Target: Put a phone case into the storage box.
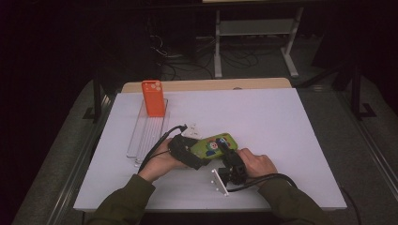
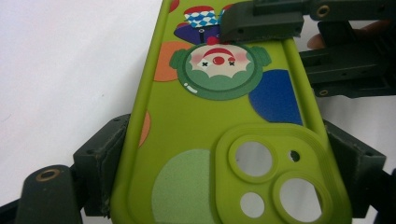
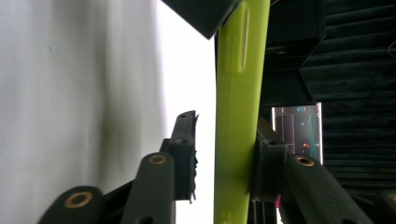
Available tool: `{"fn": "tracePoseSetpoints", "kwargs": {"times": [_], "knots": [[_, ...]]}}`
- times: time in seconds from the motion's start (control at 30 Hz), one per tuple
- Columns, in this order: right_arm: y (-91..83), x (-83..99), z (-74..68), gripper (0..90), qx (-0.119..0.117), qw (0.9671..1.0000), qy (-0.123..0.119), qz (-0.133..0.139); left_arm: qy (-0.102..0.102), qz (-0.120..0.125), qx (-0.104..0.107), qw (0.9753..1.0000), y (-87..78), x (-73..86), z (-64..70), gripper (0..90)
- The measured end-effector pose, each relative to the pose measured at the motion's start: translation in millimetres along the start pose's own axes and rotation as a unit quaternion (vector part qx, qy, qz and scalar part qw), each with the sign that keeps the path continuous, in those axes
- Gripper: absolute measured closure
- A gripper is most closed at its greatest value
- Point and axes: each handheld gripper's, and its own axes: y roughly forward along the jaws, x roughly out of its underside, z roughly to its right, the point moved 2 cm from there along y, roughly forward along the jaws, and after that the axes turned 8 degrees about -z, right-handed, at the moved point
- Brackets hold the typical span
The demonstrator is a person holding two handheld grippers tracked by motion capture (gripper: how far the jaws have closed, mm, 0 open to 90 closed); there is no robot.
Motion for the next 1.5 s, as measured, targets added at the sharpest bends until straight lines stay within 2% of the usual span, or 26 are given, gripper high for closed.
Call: {"fn": "tracePoseSetpoints", "kwargs": {"times": [0.17,0.37,0.43,0.53,0.57,0.63,0.7,0.77,0.83,0.93,0.97,1.0,1.03,1.07,1.13,1.2,1.27,1.3,1.43,1.47,1.5], "knots": [[-0.5,-0.6,0.6,74.7,0.003,1.0,0.002,-0.001,0.0,-0.002,0.0,1.0,1.0,0.1,0.7,15.5],[-0.6,-1.6,0.7,75.5,0.0,1.0,-0.003,-0.008,0.003,-0.003,0.0,1.0,1.4,0.1,0.8,15.4],[-0.8,-2.0,0.1,75.9,-0.003,0.9999,0.004,-0.009,0.002,-0.003,0.001,1.0,1.0,0.3,0.3,15.2],[-1.2,-1.6,2.4,76.3,-0.005,0.9999,0.011,-0.011,0.003,0.005,0.003,1.0,-0.8,-0.1,0.2,14.9],[-1.4,-1.4,3.0,76.3,-0.003,0.9998,0.013,-0.011,-0.005,0.018,0.006,0.9998,-0.3,-0.6,1.6,14.7],[-1.4,-1.1,4.6,76.3,0.005,0.9998,0.018,-0.008,-0.005,0.027,0.004,0.9996,-1.3,-0.4,1.4,13.9],[-1.8,-0.6,5.7,76.4,0.005,0.9996,0.026,-0.007,0.0,0.026,-0.001,0.9997,-3.1,-0.4,-0.7,12.3],[-1.5,0.1,6.2,76.4,0.0,0.9995,0.031,-0.008,-0.006,0.036,0.007,0.9993,-5.1,-0.8,-1.6,6.5],[-1.0,1.1,6.3,76.4,-0.007,0.9993,0.034,-0.012,-0.006,0.043,0.006,0.999,-8.0,-0.9,-2.3,1.6],[0.5,2.8,6.7,76.4,-0.019,0.9989,0.039,-0.017,-0.007,0.056,0.009,0.9984,-13.0,-0.4,-3.8,0.0],[0.1,2.8,5.8,76.4,-0.023,0.9974,0.065,-0.021,-0.009,0.058,0.008,0.9982,-14.9,0.0,-4.6,0.0],[0.8,3.4,6.7,76.4,-0.023,0.9967,0.075,-0.021,-0.008,0.06,0.006,0.9982,-16.0,0.3,-5.6,0.0],[1.5,4.8,8.0,76.4,-0.028,0.9971,0.068,-0.021,-0.012,0.062,0.006,0.998,-17.4,0.9,-6.3,0.0],[1.4,5.3,9.0,76.4,-0.034,0.9955,0.084,-0.026,-0.017,0.069,0.007,0.9975,-18.8,1.4,-6.9,0.0],[2.9,7.3,13.6,76.3,-0.037,0.9949,0.091,-0.024,-0.025,0.079,0.004,0.9965,-20.4,1.5,-7.5,0.0],[3.4,8.4,15.3,76.3,-0.041,0.9935,0.101,-0.031,-0.025,0.082,0.006,0.9963,-23.2,2.4,-9.0,0.0],[3.7,8.9,17.2,76.3,-0.052,0.9907,0.122,-0.033,-0.021,0.084,0.005,0.9962,-25.3,3.0,-10.0,0.0],[3.7,9.6,18.8,76.3,-0.055,0.9903,0.123,-0.031,-0.021,0.084,0.003,0.9962,-26.2,3.2,-10.8,0.0],[3.5,11.6,23.5,76.3,-0.077,0.9826,0.166,-0.035,-0.026,0.094,0.0,0.9952,-26.9,3.1,-11.9,0.0],[3.6,12.4,25.0,76.3,-0.084,0.9797,0.179,-0.036,-0.021,0.092,-0.002,0.9956,-27.6,3.3,-12.9,0.0],[3.9,13.1,26.2,76.3,-0.085,0.9784,0.185,-0.036,-0.026,0.091,-0.003,0.9955,-28.3,3.6,-12.7,0.0]]}}
